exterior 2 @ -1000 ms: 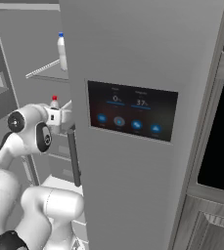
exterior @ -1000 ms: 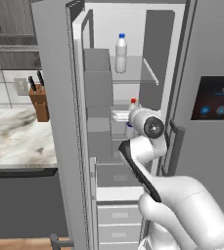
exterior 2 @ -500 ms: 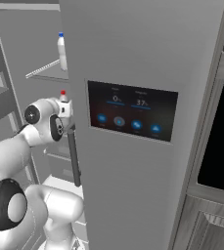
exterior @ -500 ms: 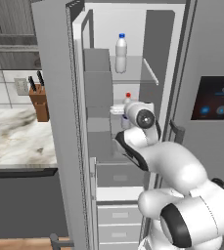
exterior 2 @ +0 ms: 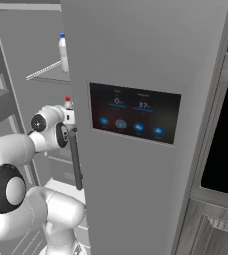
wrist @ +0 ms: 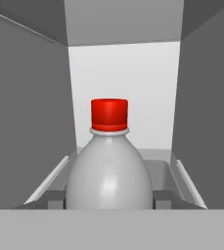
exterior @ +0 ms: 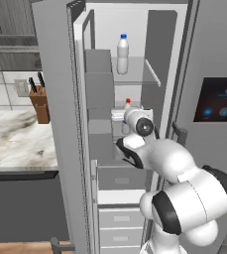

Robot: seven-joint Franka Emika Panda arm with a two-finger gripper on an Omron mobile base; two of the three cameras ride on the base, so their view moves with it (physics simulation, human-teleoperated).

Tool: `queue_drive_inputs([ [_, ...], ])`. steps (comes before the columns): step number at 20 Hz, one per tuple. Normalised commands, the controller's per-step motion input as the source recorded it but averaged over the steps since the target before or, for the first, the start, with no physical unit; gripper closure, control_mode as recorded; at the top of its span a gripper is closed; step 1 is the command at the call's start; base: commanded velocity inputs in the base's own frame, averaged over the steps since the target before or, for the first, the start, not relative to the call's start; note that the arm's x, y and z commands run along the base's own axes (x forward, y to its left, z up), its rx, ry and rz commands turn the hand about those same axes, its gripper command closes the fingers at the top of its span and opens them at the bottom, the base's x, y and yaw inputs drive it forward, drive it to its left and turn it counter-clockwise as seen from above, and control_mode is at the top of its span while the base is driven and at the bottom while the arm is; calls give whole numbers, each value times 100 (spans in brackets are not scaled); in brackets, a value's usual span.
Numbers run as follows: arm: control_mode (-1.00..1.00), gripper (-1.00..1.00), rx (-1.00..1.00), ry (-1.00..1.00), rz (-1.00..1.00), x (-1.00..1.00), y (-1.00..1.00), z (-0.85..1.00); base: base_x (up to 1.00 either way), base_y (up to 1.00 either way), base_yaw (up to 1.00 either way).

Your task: Take the bottled waters from the counter and place them in the freezer to freeze. Close the freezer door after placing the bottles.

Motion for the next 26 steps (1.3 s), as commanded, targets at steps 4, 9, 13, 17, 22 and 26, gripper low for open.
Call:
queue_drive_inputs([
  [4,-100,100,0,0,0,33,0,0,0,0,0],
  [9,-100,100,0,0,0,58,2,0,0,0,0],
  [13,-100,100,0,0,0,61,1,-1,0,0,0],
  [17,-100,100,0,0,0,30,0,-19,0,0,0],
  [22,-100,100,0,0,0,9,0,-43,0,0,0],
  [26,-100,100,0,0,0,2,0,-46,0,0,0],
])
